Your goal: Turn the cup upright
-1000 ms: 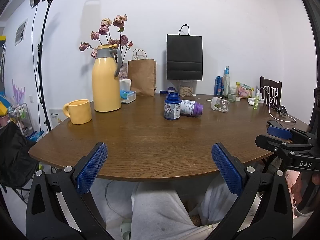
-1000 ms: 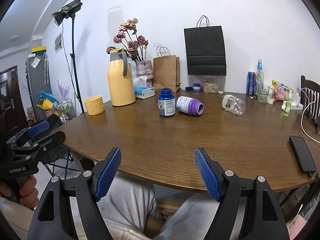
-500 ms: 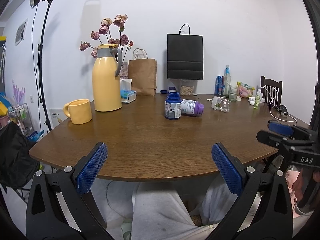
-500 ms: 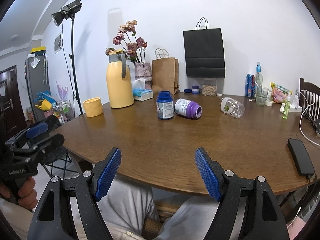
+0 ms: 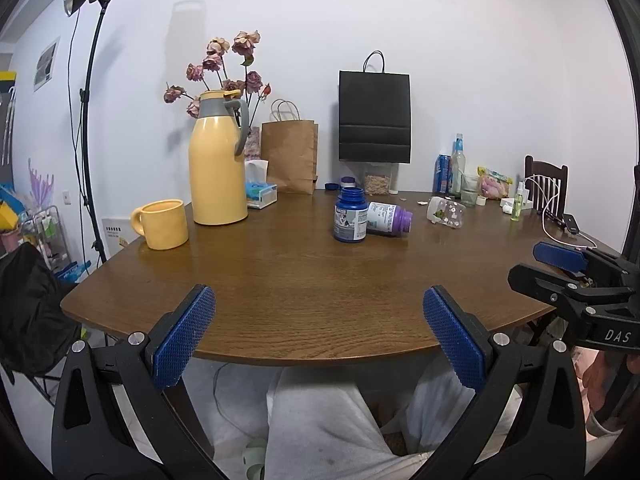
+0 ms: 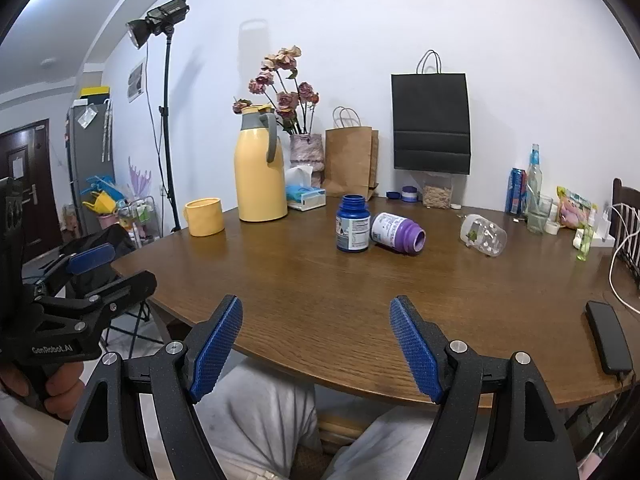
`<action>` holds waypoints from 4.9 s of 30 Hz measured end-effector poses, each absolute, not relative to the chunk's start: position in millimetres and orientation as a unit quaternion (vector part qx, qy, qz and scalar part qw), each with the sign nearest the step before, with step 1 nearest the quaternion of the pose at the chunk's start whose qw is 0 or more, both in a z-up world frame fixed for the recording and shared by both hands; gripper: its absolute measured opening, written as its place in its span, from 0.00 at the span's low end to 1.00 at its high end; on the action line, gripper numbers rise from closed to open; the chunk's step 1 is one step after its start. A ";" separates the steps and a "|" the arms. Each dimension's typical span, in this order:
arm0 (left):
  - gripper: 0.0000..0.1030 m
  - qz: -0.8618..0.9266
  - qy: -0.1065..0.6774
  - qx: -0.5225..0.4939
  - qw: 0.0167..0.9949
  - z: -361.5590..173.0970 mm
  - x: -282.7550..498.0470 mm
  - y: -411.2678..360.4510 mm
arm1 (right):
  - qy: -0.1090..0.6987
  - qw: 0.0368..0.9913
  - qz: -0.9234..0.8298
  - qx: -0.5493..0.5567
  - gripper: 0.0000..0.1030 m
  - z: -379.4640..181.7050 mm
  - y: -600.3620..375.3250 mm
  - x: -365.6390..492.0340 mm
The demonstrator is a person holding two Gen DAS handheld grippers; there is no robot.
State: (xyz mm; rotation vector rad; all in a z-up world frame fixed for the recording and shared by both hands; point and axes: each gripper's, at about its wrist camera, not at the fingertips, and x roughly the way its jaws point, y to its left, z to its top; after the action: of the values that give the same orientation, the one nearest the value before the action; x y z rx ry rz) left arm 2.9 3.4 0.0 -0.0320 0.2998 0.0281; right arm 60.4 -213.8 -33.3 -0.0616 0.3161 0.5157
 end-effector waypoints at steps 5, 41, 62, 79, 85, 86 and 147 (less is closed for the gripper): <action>1.00 0.024 0.151 -0.015 0.988 2.8 8.4 6.7 | 0.169 0.953 0.251 -0.008 0.79 -39.7 -222.2 66.5; 1.00 0.022 0.153 -0.049 0.987 1.3 24.1 19.2 | 0.220 0.945 0.242 0.001 0.79 -27.4 -219.8 59.8; 1.00 -0.017 0.171 -0.027 0.985 16.2 95.1 -1.6 | 0.206 0.956 0.210 0.003 0.79 -28.2 -253.2 137.2; 1.00 -0.048 0.210 -0.036 0.976 9.9 258.4 -22.7 | 0.299 0.924 0.237 0.012 0.79 -17.0 -256.4 317.1; 1.00 -0.060 0.266 -0.047 0.961 11.1 312.4 -7.5 | 0.325 0.898 0.294 -0.026 0.79 -23.0 -220.4 391.0; 1.00 -0.064 0.268 -0.051 0.960 11.3 317.9 -4.6 | 0.333 0.891 0.307 -0.038 0.79 -26.4 -210.6 406.9; 0.45 -0.143 0.371 -0.028 0.917 -29.4 299.9 -64.0 | 0.394 0.859 0.305 -0.121 0.75 -87.6 -233.0 308.1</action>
State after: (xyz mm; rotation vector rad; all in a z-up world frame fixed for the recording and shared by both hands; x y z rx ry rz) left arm 299.9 -64.0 -29.4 -0.0577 0.7640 -0.2939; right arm 308.1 -233.0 -87.6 -0.2550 0.8267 0.6407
